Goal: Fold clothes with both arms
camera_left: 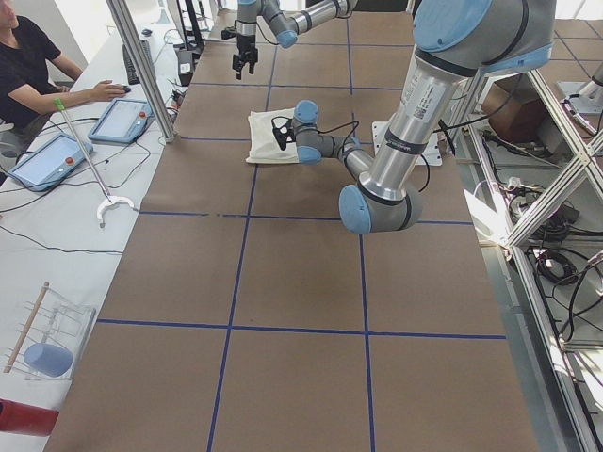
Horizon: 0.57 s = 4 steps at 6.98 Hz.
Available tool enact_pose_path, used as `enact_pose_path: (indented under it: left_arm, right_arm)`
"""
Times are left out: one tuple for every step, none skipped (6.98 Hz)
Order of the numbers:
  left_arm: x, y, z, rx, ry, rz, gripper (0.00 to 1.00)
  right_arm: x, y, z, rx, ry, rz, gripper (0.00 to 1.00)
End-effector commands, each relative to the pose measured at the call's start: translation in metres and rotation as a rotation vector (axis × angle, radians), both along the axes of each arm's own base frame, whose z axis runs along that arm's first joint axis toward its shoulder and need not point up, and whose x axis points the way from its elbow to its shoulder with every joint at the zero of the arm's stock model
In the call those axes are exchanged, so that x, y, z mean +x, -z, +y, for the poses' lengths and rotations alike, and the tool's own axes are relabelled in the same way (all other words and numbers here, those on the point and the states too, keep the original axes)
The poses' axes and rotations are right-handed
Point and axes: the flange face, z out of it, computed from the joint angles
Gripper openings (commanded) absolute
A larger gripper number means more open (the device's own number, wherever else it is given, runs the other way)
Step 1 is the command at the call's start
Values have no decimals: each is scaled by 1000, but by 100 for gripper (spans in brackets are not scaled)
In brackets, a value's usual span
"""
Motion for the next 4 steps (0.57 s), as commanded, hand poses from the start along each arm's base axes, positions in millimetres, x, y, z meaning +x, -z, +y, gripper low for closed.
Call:
enact_pose_path:
  left_arm:
    - [2,-1,3,0,0,-3,100]
    - [1,0,3,-1,0,-6,100]
    - [-3,10,6,1,0,-8,100]
    - [-24,32,16,9,-10,-17,100]
  right_arm:
    - [4,-8,-1,10,8,10,100]
    - [6,-11,-1,16,11,13,100]
    - [11,-15,-2,16,8,16,100]
    - [28,-17,-1,32,-1,13,100]
